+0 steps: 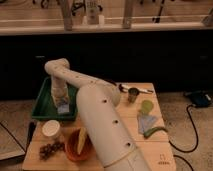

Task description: Wipe tray with sponge

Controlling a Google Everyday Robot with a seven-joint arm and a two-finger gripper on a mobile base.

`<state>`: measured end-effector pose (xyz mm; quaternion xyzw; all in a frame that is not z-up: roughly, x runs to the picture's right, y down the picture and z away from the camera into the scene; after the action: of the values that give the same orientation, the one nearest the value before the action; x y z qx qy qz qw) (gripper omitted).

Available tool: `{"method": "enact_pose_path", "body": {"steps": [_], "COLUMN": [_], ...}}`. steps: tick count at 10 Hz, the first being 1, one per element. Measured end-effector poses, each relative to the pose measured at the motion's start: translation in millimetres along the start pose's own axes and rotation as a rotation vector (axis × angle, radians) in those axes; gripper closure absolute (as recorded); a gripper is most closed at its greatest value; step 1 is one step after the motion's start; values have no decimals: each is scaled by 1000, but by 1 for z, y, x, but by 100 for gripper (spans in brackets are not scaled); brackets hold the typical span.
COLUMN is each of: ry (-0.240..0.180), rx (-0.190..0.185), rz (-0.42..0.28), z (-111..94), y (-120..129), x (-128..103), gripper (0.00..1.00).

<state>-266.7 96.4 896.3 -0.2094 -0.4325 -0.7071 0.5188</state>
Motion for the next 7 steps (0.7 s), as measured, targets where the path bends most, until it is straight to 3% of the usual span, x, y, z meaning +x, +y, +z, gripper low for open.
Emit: {"method": "enact_pose_path", "body": {"steps": [3, 7], "ry": [84, 113], "rx": [22, 90], "rz": [59, 23], "z": [-16, -20], "y": [16, 4], "x": [18, 46], "gripper": [96, 96]}}
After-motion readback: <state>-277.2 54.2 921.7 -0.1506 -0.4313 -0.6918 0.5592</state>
